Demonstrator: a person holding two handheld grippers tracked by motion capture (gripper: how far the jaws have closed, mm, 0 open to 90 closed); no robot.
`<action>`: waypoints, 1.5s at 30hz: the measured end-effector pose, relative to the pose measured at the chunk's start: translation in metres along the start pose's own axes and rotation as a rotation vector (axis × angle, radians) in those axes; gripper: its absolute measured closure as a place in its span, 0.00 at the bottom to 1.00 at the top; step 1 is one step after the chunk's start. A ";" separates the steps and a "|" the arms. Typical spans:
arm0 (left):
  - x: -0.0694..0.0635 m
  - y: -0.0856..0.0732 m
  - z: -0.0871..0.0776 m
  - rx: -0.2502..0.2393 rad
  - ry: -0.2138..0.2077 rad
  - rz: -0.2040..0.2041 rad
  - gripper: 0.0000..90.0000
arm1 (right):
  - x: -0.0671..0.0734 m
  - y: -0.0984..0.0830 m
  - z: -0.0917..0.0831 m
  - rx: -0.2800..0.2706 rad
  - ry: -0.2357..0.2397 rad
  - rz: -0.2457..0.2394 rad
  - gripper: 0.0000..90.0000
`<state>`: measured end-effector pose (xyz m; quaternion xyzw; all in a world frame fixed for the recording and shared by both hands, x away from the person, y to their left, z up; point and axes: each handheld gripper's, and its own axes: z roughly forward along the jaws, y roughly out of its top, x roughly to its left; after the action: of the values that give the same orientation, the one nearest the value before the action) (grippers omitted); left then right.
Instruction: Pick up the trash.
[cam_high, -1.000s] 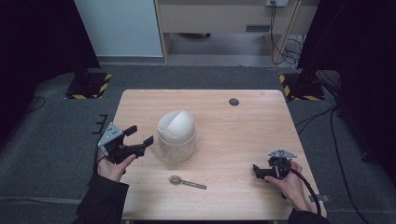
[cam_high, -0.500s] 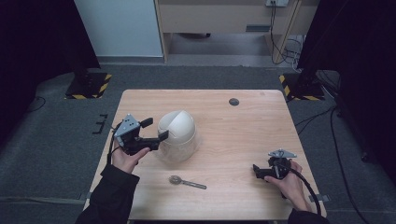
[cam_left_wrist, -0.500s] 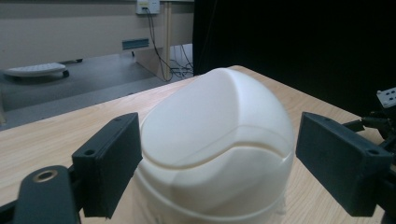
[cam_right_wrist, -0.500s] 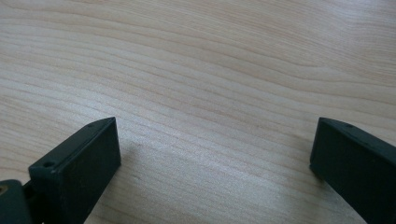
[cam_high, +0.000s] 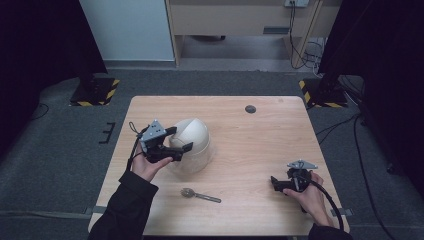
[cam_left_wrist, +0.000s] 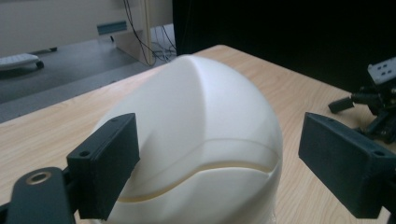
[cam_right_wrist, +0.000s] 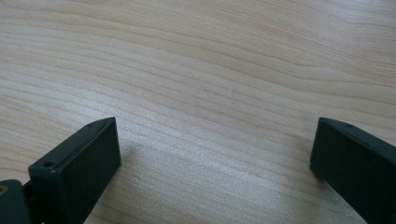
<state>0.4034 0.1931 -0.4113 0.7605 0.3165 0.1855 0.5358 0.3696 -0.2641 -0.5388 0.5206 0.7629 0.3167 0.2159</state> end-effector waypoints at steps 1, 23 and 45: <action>0.000 0.000 0.001 0.003 0.005 0.009 0.11 | 0.000 0.000 0.000 0.000 0.000 0.000 0.02; 0.003 -0.002 0.007 0.009 0.000 -0.097 0.20 | 0.000 0.000 0.000 0.000 -0.001 0.001 0.02; 0.006 -0.013 -0.053 -0.055 0.123 -0.048 0.19 | -0.010 0.014 -0.016 -0.019 -0.031 -0.018 0.33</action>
<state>0.3707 0.2370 -0.4048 0.7247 0.3617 0.2276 0.5404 0.3720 -0.2743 -0.5175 0.5163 0.7613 0.3137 0.2353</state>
